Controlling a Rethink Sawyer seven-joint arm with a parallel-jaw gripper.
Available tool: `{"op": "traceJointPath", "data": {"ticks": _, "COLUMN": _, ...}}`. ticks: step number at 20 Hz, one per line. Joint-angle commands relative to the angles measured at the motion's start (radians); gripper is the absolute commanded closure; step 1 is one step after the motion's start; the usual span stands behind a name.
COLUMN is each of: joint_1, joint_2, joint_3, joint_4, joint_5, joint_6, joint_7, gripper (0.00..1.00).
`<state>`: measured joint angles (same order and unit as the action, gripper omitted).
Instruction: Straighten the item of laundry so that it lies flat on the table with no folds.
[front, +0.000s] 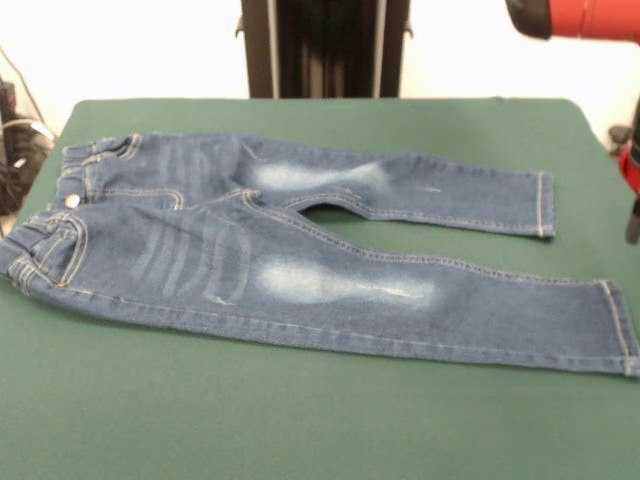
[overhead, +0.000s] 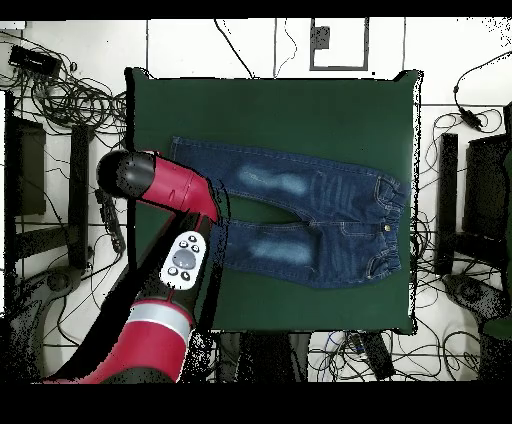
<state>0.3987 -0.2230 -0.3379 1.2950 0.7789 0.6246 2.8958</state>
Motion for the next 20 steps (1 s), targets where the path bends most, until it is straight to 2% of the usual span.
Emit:
{"op": "traceJointPath", "data": {"ticks": 1, "joint_1": 0.051, "joint_2": -0.084, "joint_3": 0.12, "joint_4": 0.337, "joint_5": -0.059, "joint_6": -0.119, "joint_7": 0.033, "gripper": 0.0}}
{"op": "traceJointPath", "data": {"ticks": 7, "joint_1": 0.127, "joint_2": -0.062, "joint_3": 0.056, "joint_4": 0.374, "joint_5": -0.113, "joint_6": -0.144, "joint_7": 0.116, "gripper": 0.0}}
{"op": "traceJointPath", "data": {"ticks": 15, "joint_1": 0.099, "joint_2": -0.072, "joint_3": 0.163, "joint_4": 0.464, "joint_5": -0.117, "joint_6": -0.294, "joint_7": 0.092, "gripper": 0.0}}
{"op": "traceJointPath", "data": {"ticks": 20, "joint_1": 0.095, "joint_2": -0.075, "joint_3": 0.168, "joint_4": 0.501, "joint_5": -0.149, "joint_6": -0.34, "joint_7": 0.09, "gripper": 0.0}}
